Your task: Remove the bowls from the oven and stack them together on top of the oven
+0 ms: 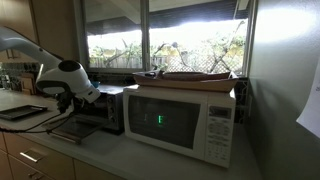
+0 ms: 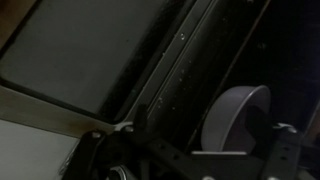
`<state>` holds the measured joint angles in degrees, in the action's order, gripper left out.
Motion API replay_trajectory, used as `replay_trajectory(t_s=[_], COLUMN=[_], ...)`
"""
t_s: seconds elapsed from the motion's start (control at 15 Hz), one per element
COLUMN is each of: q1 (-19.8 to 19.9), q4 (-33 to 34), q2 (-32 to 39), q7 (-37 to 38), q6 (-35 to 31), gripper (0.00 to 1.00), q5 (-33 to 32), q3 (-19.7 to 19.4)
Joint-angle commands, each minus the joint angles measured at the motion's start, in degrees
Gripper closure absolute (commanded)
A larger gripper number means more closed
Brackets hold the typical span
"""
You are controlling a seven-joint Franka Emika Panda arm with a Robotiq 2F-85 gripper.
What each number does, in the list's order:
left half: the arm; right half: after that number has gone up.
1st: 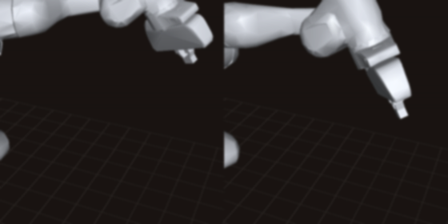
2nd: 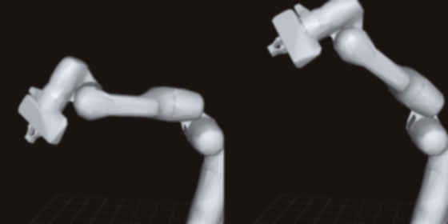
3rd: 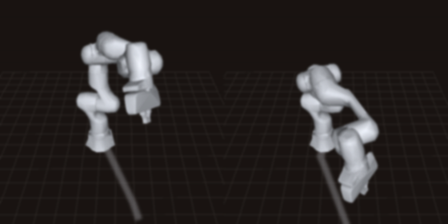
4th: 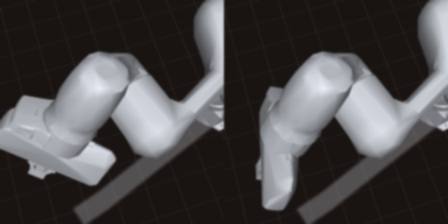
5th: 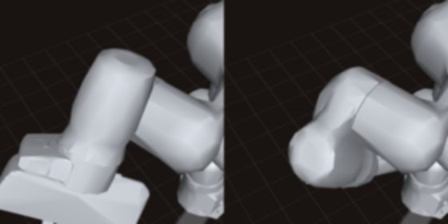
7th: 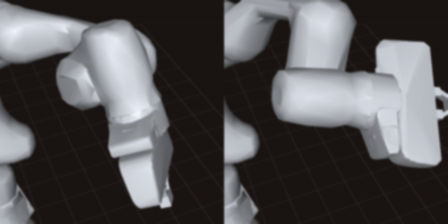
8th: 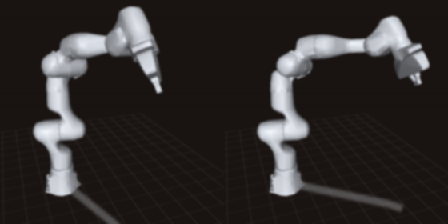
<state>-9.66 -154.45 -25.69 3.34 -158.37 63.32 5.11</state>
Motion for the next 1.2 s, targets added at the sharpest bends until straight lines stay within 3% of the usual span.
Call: replay_trajectory(t_s=[0.0, 0.4, 0.47, 0.67, 1.0, 1.13], q1=[-4.24, -6.6, -6.56, -6.36, -6.0, -5.94], q4=[1.14, 3.45, 3.83, 5.23, 6.25, 6.65], q2=[1.57, 4.52, 5.21, 7.39, 9.78, 10.27], q7=[-3.04, -8.09, -8.65, -10.28, -11.2, -11.2], q6=[-6.76, -10.48, -10.95, -11.53, -11.72, -12.0], gripper=[0.0, 0.01, 0.06, 0.07, 0.56, 0.69], q5=[12.52, 23.99, 25.11, 27.98, 30.31, 30.61], q3=[-0.36, 0.11, 0.28, 0.55, 0.75, 0.76])
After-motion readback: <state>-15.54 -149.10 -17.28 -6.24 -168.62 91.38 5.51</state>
